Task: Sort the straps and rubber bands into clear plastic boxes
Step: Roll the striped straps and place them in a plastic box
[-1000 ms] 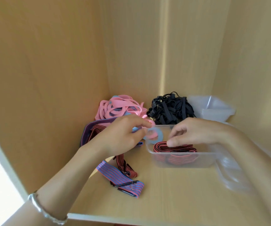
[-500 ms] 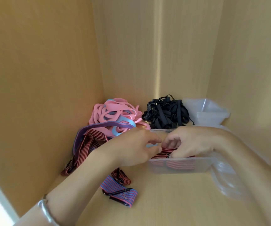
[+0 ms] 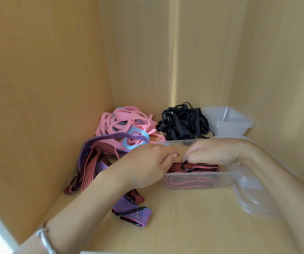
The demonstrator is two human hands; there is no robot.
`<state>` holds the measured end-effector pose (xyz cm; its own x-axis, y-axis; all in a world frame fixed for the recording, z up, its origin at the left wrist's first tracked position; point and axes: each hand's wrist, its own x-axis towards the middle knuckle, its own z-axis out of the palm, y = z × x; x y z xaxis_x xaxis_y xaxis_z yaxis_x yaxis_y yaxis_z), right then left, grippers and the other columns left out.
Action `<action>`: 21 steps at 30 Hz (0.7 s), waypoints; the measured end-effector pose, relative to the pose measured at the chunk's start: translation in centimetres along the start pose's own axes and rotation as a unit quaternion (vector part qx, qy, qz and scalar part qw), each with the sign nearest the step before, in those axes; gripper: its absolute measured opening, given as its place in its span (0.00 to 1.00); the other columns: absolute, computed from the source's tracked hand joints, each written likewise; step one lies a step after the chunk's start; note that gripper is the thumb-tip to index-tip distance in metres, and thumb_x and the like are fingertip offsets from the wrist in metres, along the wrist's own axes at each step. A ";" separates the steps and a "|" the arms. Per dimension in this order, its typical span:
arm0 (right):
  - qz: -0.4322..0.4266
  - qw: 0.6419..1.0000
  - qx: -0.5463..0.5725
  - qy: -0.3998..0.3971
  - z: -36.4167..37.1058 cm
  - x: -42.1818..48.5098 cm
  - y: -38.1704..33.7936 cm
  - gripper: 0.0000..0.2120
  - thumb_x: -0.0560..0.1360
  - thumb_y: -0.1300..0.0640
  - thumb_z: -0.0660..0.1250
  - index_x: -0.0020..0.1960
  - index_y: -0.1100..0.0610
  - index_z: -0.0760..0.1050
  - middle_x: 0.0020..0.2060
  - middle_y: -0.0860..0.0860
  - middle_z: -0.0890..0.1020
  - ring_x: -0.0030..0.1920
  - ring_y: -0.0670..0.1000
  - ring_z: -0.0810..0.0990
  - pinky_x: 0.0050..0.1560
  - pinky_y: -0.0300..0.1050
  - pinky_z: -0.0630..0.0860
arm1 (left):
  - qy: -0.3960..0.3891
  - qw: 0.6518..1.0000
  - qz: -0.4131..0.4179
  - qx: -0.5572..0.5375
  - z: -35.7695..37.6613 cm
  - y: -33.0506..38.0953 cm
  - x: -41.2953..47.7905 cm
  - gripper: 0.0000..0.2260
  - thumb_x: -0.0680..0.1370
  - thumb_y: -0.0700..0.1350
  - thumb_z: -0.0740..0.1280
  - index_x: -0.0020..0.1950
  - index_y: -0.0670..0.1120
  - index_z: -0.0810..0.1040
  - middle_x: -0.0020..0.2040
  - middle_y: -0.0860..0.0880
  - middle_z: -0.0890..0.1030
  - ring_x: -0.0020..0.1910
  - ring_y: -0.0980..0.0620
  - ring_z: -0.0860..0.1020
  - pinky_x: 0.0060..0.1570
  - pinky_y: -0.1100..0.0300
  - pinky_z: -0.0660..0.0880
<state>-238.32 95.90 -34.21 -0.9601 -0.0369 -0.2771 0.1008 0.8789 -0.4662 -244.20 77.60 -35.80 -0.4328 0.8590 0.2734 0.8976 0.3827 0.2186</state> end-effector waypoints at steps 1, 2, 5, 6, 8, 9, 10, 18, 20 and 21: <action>0.001 1.000 -0.010 0.000 0.0 -0.1 0.0 0.26 0.64 0.47 0.56 0.51 0.67 0.74 0.36 0.50 0.70 0.38 0.48 0.67 0.42 0.46 0.63 | -0.003 1.000 -0.004 0.008 0.0 0.0 0.0 0.15 0.83 0.46 0.54 0.63 0.48 0.77 0.59 0.52 0.80 0.56 0.56 0.72 0.54 0.62 0.65; 0.002 1.000 -0.024 0.002 -0.1 -0.1 -0.1 0.25 0.64 0.47 0.56 0.51 0.65 0.75 0.36 0.50 0.71 0.38 0.48 0.68 0.42 0.46 0.64 | -0.007 1.000 -0.006 0.013 0.1 0.0 0.0 0.15 0.83 0.47 0.53 0.63 0.49 0.77 0.59 0.52 0.80 0.57 0.54 0.72 0.55 0.62 0.65; 0.010 0.998 -0.054 -0.010 0.0 -0.1 -0.5 0.26 0.64 0.46 0.55 0.53 0.63 0.76 0.38 0.57 0.73 0.39 0.47 0.69 0.43 0.46 0.65 | -0.024 0.999 -0.018 0.011 0.3 -0.2 0.1 0.15 0.83 0.48 0.53 0.59 0.47 0.78 0.56 0.49 0.80 0.58 0.51 0.73 0.57 0.56 0.66; 0.014 0.998 -0.053 -0.014 0.0 -0.1 -0.6 0.27 0.64 0.46 0.55 0.53 0.62 0.76 0.42 0.60 0.75 0.39 0.47 0.69 0.44 0.47 0.66 | -0.031 0.999 -0.021 0.008 0.3 -0.3 0.2 0.15 0.83 0.48 0.54 0.58 0.45 0.78 0.55 0.48 0.80 0.56 0.50 0.74 0.57 0.54 0.67; 0.022 0.998 -0.062 -0.022 0.1 -0.1 -0.6 0.23 0.66 0.46 0.55 0.53 0.58 0.78 0.43 0.58 0.78 0.40 0.45 0.71 0.46 0.47 0.68 | -0.052 0.998 -0.019 -0.003 0.2 -0.5 0.4 0.15 0.83 0.49 0.54 0.53 0.45 0.79 0.46 0.48 0.79 0.48 0.51 0.74 0.51 0.56 0.67; 0.026 0.998 -0.060 -0.024 0.0 0.0 -0.5 0.19 0.70 0.48 0.57 0.51 0.55 0.80 0.38 0.52 0.78 0.39 0.44 0.72 0.45 0.45 0.69 | -0.062 0.998 -0.018 -0.015 0.2 -0.4 0.4 0.15 0.83 0.50 0.54 0.48 0.46 0.78 0.40 0.51 0.76 0.42 0.55 0.71 0.46 0.58 0.66; 0.027 0.998 -0.046 -0.022 0.1 0.0 -0.4 0.14 0.74 0.52 0.58 0.47 0.52 0.81 0.34 0.45 0.78 0.36 0.43 0.73 0.43 0.41 0.69 | -0.068 0.997 -0.019 -0.028 0.1 -0.3 0.5 0.16 0.83 0.51 0.54 0.41 0.48 0.76 0.35 0.52 0.72 0.38 0.56 0.69 0.43 0.59 0.62; 0.024 0.997 0.058 -0.053 1.1 0.5 -0.3 0.12 0.79 0.63 0.60 0.46 0.54 0.80 0.36 0.48 0.80 0.33 0.43 0.78 0.33 0.36 0.74 | -0.064 0.996 -0.049 0.040 1.2 1.3 0.9 0.24 0.83 0.55 0.43 0.51 0.43 0.75 0.51 0.41 0.78 0.53 0.42 0.72 0.52 0.51 0.69; 0.028 0.997 0.064 -0.043 1.1 0.5 -0.4 0.11 0.78 0.62 0.60 0.52 0.56 0.81 0.43 0.54 0.83 0.38 0.46 0.80 0.38 0.40 0.77 | -0.047 0.996 -0.047 0.058 1.5 1.1 0.9 0.26 0.81 0.57 0.39 0.52 0.44 0.73 0.49 0.40 0.77 0.52 0.40 0.73 0.46 0.52 0.67; 0.023 0.998 0.042 -0.029 1.0 0.5 -0.4 0.11 0.78 0.60 0.60 0.52 0.55 0.81 0.47 0.56 0.84 0.41 0.48 0.81 0.43 0.43 0.79 | -0.038 0.996 -0.052 0.067 1.6 1.2 0.9 0.24 0.81 0.56 0.39 0.52 0.47 0.71 0.49 0.40 0.76 0.52 0.39 0.72 0.46 0.52 0.65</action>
<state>-238.56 95.07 -35.04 -0.9373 -0.0274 -0.3475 0.1681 0.8378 -0.5195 -243.40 79.39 -36.76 -0.5210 0.8336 0.1833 0.8536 0.5085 0.1134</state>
